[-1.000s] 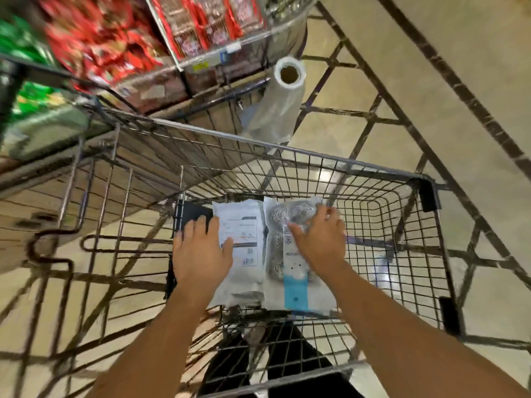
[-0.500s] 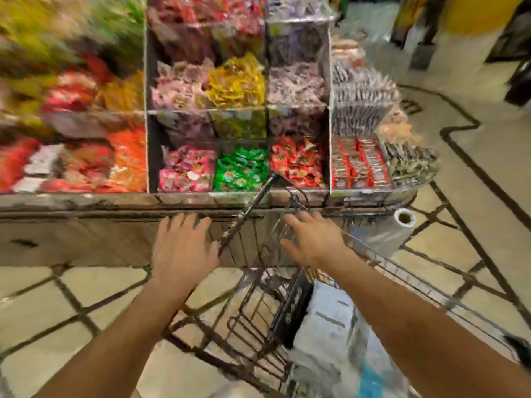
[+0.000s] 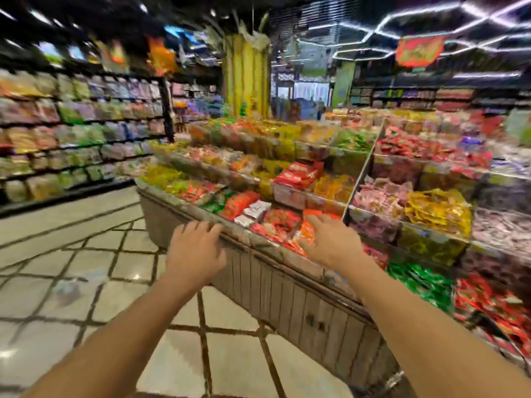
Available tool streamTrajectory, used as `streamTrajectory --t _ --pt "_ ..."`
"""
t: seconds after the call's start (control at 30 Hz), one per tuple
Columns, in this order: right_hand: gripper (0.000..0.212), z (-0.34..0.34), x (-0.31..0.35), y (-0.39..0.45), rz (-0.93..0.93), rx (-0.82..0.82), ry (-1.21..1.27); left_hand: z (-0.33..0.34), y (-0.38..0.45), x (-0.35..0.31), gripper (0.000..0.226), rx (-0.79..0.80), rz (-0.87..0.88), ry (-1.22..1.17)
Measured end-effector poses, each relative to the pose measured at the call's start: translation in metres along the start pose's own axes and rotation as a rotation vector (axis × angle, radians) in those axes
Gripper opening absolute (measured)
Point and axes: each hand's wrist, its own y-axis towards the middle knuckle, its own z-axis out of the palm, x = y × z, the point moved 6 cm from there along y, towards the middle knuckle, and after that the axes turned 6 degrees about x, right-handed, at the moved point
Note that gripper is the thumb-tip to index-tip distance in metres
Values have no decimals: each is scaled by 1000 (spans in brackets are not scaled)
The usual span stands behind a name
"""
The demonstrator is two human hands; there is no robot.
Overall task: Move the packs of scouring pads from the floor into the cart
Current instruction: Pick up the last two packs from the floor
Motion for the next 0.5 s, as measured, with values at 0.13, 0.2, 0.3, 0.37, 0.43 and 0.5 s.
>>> streamTrajectory --t 0.13,0.2,0.3,0.37,0.43,0.5 --pt "59 -12 87 47 -118 -27 -2 -17 3 97 60 -14 -151 33" --pt "62 -15 125 71 -171 -19 -13 -20 3 139 60 -25 -224 30" --pt "66 -15 179 109 -265 -23 -16 -17 9 191 59 -8 -324 52" --pt "67 -14 213 135 -321 -32 -17 -13 16 220 61 10 -382 63" --pt "67 -10 246 163 -374 -45 -20 -9 28 245 63 19 -422 79" --pt "66 -6 277 191 -428 -56 3 -4 43 270 63 27 -460 97"
